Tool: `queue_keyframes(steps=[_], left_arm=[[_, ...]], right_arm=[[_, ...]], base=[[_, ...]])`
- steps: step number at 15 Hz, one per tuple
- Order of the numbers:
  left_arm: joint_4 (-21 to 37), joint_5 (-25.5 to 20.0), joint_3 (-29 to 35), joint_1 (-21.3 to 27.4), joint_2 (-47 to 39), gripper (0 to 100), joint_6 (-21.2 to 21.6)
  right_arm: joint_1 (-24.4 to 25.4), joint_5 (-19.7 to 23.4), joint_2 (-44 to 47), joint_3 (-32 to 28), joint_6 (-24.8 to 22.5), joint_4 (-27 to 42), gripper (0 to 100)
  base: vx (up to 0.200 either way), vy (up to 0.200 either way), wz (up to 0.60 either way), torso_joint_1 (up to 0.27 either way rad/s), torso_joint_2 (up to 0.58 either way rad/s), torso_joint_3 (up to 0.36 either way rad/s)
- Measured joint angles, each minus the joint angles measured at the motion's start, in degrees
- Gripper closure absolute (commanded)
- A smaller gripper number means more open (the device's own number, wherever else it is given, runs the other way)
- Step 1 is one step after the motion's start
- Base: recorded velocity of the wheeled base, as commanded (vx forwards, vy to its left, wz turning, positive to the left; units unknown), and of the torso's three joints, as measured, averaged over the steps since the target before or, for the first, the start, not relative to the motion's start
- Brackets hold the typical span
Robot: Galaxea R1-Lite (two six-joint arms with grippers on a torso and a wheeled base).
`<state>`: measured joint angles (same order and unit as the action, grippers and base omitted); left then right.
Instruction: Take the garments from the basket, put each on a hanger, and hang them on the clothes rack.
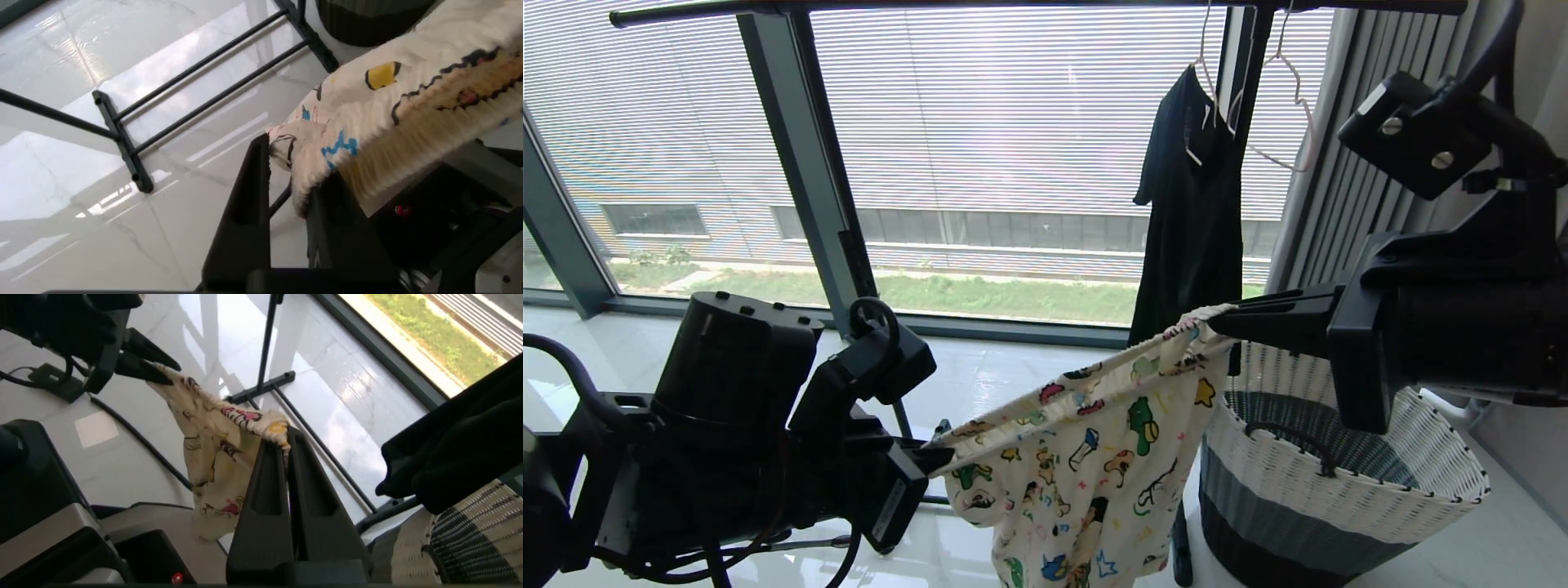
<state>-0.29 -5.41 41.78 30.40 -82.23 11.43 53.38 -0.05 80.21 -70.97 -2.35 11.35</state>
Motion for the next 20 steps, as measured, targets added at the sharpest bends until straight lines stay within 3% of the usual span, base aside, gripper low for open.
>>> queue_keyframes(steps=[4,7,10,12,13,16,20], left_arm=[[1.44,0.63,3.29,0.49,4.08,100,2.11],[8.19,1.12,14.06,0.51,5.44,100,1.83],[17.58,1.06,29.83,0.99,4.30,100,0.85],[25.83,0.95,37.39,3.39,3.43,100,-0.38],[27.03,0.93,39.40,4.95,3.17,100,-1.18],[27.28,1.21,41.37,9.78,2.44,100,-3.04],[15.53,1.78,41.19,11.85,-1.38,100,-2.60]], right_arm=[[-5.46,-0.61,-0.17,1.85,-0.38,-0.16,100],[-8.22,-0.66,-0.43,0.35,-0.49,0.00,100],[-10.36,-0.57,-0.28,-4.88,-1.04,2.46,100],[-11.63,-0.46,0.13,-9.68,-1.17,5.56,100],[-12.18,-0.41,0.27,-11.36,-1.26,7.28,100],[-12.81,-0.52,-0.80,-12.37,-1.26,10.02,100],[-11.19,0.69,-7.81,-5.46,-1.23,14.08,100]], base=[[0.000,0.000,0.00,0.000,0.00,0.000],[0.000,0.000,0.00,0.000,0.00,0.000],[0.000,0.000,0.00,0.000,0.00,0.000],[0.000,0.000,0.00,0.000,0.00,0.000],[0.000,0.000,0.00,0.000,0.00,0.000],[0.000,0.000,0.00,0.000,0.00,0.000],[0.000,0.000,0.00,0.000,0.00,0.000]])
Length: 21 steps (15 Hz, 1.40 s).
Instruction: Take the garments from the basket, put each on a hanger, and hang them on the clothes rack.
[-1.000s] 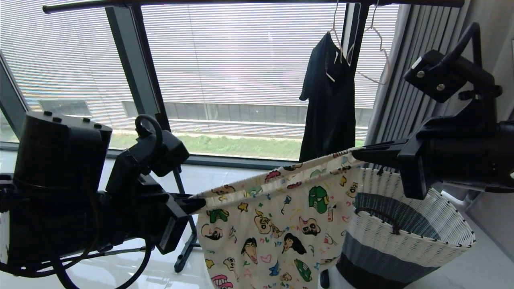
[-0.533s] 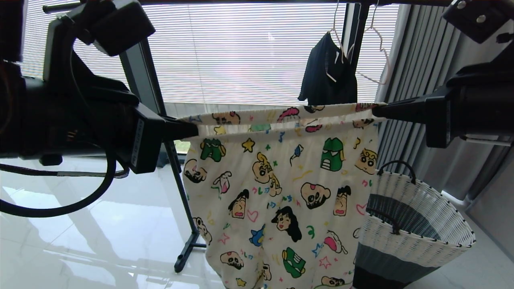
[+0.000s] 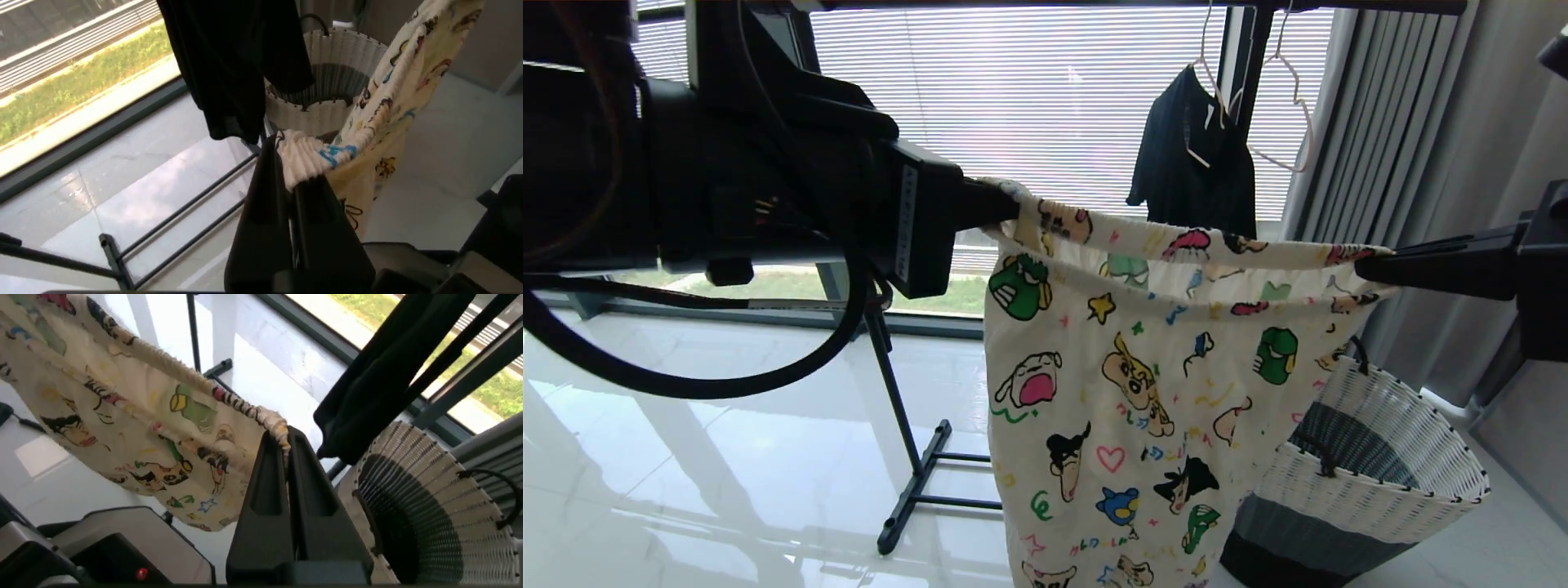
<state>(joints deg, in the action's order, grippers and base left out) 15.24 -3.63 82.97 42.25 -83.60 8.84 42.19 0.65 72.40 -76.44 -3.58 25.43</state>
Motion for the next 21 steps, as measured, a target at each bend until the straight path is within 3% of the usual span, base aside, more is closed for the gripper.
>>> queue_keyframes(steps=[4,11,14,18,21], left_arm=[[-0.93,0.00,4.21,0.41,-4.44,100,0.20],[1.32,1.06,4.44,0.60,-4.53,100,0.02],[6.60,1.12,-0.52,4.02,0.37,100,-0.22],[7.31,2.55,-9.96,12.04,6.29,100,-0.41],[7.29,4.29,-12.17,14.69,8.28,100,-0.41]], right_arm=[[8.02,0.13,-4.60,5.30,0.02,0.24,100],[7.50,-0.02,-4.79,4.63,0.02,0.05,100],[3.51,0.44,-0.96,-2.67,0.00,-0.17,100],[1.77,0.59,6.92,-13.99,-0.16,-0.12,100],[1.66,0.63,10.48,-17.20,-0.93,-0.12,100]], base=[[0.000,0.000,0.00,0.000,0.00,0.000],[0.000,0.000,0.00,0.000,0.00,0.000],[0.000,0.000,0.00,0.000,0.00,0.000],[0.000,0.000,0.00,0.000,0.00,0.000],[0.000,0.000,0.00,0.000,0.00,0.000]])
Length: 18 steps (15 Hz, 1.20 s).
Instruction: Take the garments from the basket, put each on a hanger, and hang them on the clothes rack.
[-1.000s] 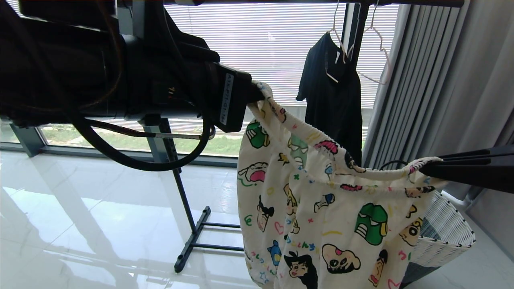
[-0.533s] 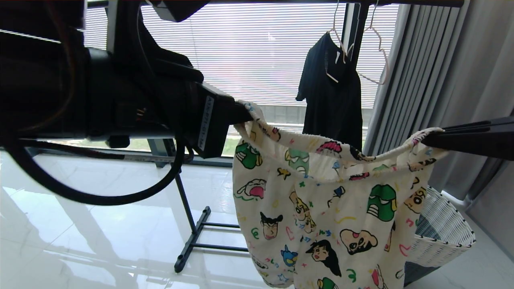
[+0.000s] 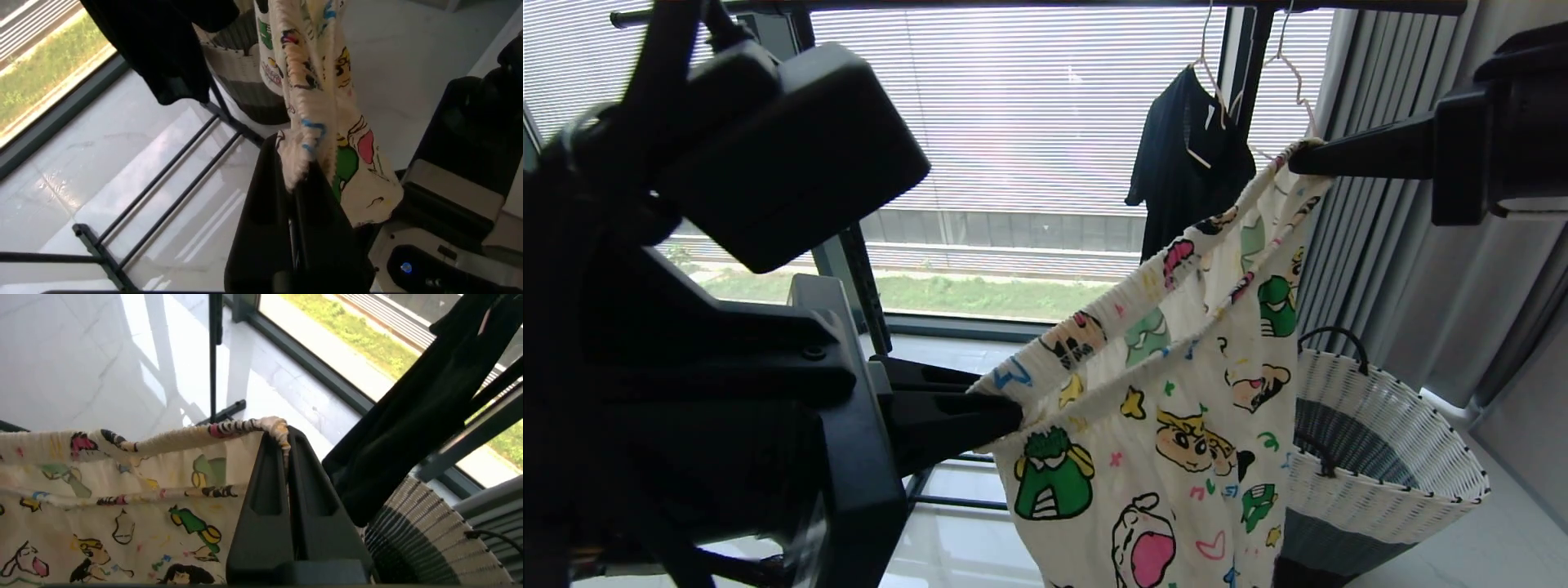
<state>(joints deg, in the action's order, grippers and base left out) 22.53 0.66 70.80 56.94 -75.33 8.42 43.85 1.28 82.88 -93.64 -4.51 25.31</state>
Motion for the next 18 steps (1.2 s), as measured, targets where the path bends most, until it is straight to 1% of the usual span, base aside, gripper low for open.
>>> queue_keyframes(steps=[8,10,12,14,16,18], left_arm=[[0.02,0.16,-0.18,0.22,0.85,100,0.16],[-0.01,0.13,0.67,-1.66,0.63,100,0.39],[-0.48,0.00,3.67,-5.73,-0.52,100,0.57],[-1.34,-0.09,7.06,-10.01,-2.49,100,0.63],[-2.17,-0.01,8.74,-12.19,-3.97,100,0.63],[-2.22,-0.01,8.91,-12.62,-4.58,100,0.57]], right_arm=[[-0.02,-0.16,1.18,-0.46,-0.05,0.34,100],[-0.17,-0.28,0.24,-0.38,-0.05,3.18,100],[-0.77,-0.16,-1.82,-0.29,-0.11,9.40,100],[-0.94,-0.09,-3.89,-0.16,-0.61,13.23,100],[-0.96,-0.11,-5.00,-0.07,-1.43,13.53,100],[-0.99,-0.13,-5.46,0.01,-1.51,13.58,100]], base=[[0.000,0.000,0.00,0.000,0.00,0.000],[0.000,0.000,0.00,0.000,0.00,0.000],[0.000,0.000,0.00,0.000,0.00,0.000],[0.000,0.000,0.00,0.000,0.00,0.000],[0.000,0.000,0.00,0.000,0.00,0.000],[0.000,0.000,0.00,0.000,0.00,0.000]])
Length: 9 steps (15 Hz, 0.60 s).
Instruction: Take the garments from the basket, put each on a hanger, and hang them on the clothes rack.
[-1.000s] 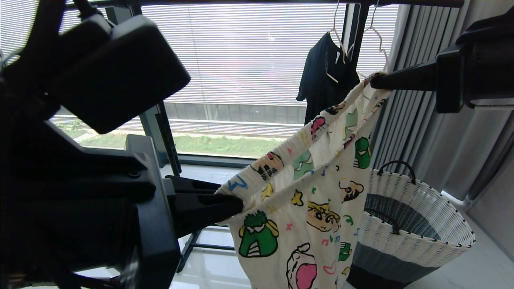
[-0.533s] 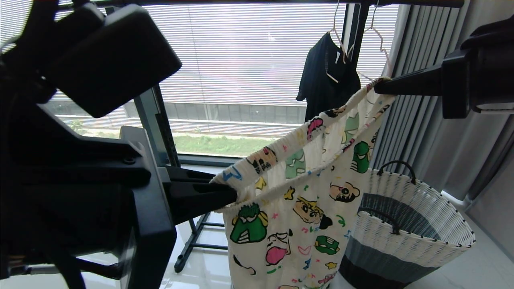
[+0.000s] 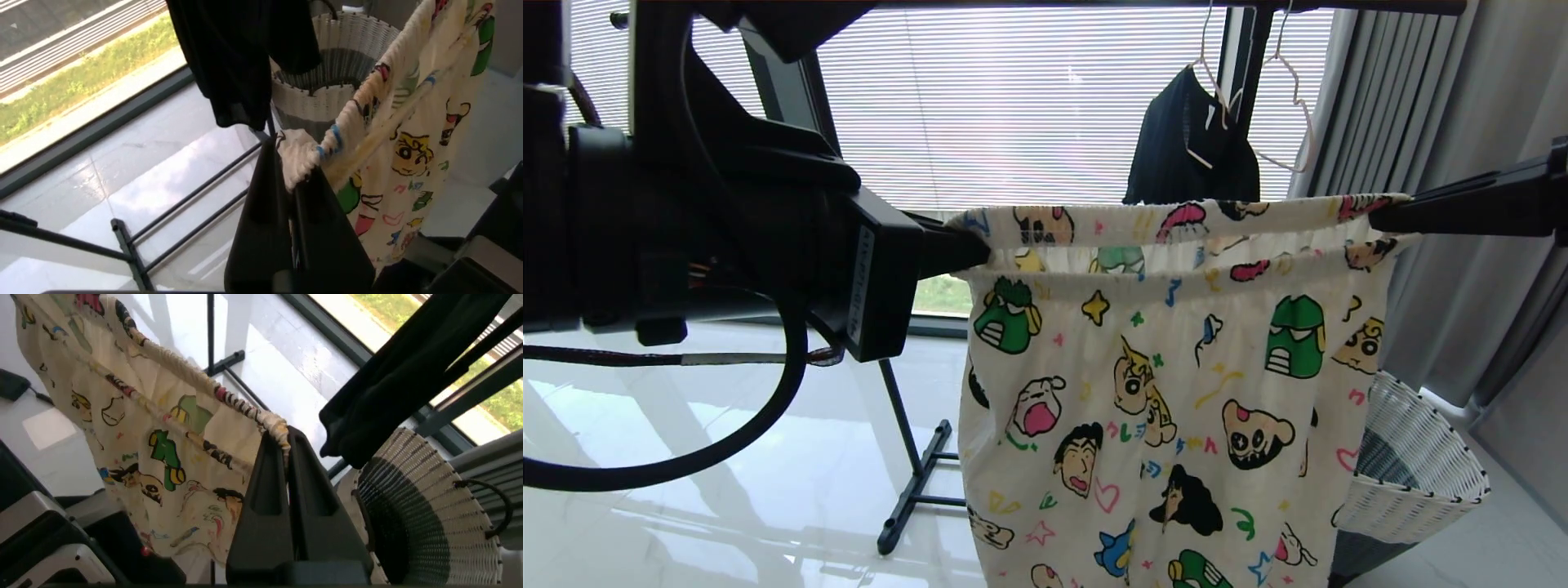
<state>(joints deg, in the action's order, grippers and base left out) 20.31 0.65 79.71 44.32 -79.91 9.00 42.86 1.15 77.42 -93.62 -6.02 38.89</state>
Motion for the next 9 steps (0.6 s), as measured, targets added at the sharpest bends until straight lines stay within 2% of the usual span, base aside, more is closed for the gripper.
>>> queue_keyframes(steps=[2,3,6,9], left_arm=[[0.00,0.01,-0.06,-0.09,-0.38,100,0.04],[-0.06,0.09,-0.09,-0.10,-0.49,100,0.04],[-0.26,1.35,-0.15,-0.15,-1.01,100,0.39],[-0.50,6.83,-0.50,-0.50,-2.17,100,2.96]], right_arm=[[0.11,-0.02,-0.22,0.00,-0.02,0.02,100],[0.13,-0.09,-0.28,0.00,-0.02,0.35,0],[0.77,-0.13,-0.74,0.44,0.15,1.10,0],[0.71,-1.41,-2.07,2.97,0.44,0.83,0]], base=[[0.000,0.000,0.00,0.000,0.00,0.000],[0.000,0.000,0.00,0.000,0.00,0.000],[0.000,0.000,0.00,0.000,0.00,0.000],[0.000,0.000,0.00,0.000,0.00,0.000]])
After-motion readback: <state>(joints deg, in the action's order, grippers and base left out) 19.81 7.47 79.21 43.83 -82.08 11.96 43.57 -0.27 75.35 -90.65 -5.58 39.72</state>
